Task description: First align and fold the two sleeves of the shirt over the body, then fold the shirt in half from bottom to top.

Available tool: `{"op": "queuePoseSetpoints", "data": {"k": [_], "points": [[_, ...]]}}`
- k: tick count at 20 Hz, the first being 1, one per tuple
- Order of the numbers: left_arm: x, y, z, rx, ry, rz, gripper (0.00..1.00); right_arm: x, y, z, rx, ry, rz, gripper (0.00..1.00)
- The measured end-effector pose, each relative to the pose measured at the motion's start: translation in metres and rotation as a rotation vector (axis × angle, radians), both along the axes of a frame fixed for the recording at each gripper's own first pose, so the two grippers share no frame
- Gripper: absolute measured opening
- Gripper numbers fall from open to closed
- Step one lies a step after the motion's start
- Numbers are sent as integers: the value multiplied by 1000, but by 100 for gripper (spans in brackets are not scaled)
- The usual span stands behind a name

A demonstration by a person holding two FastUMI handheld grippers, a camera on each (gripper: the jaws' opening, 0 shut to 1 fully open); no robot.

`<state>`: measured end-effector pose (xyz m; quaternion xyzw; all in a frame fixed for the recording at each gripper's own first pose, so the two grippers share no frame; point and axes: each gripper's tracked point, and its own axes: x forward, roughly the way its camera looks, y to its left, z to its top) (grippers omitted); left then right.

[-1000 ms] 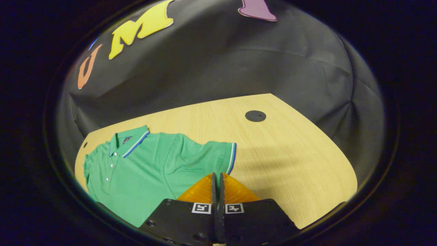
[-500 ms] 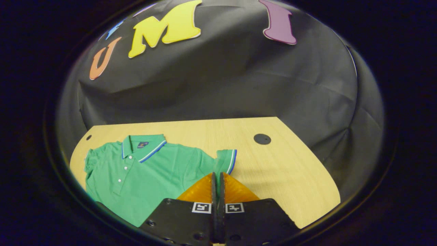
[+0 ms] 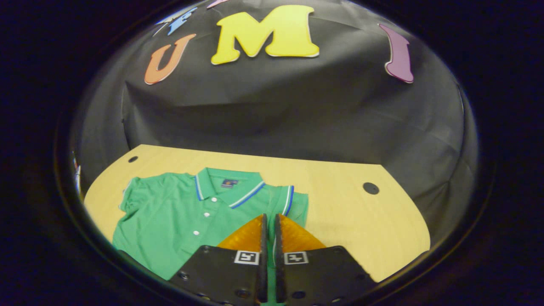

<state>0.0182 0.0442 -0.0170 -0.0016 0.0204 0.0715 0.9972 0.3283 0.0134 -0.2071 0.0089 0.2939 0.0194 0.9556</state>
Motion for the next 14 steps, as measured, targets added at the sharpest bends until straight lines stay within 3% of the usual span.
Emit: {"op": "queuePoseSetpoints", "data": {"k": [3,4,10,14], "points": [[1,12,0,-1,-1,30,100,-4,12,12,-19,-48,10,89],[2,16,0,0,1,36,100,-7,12,21,-22,-64,4,97],[9,46,-7,12,19,80,100,-56,10,83,17,-187,6,96],[19,45,-21,-35,59,49,100,-111,-4,123,36,-273,39,95]]}}
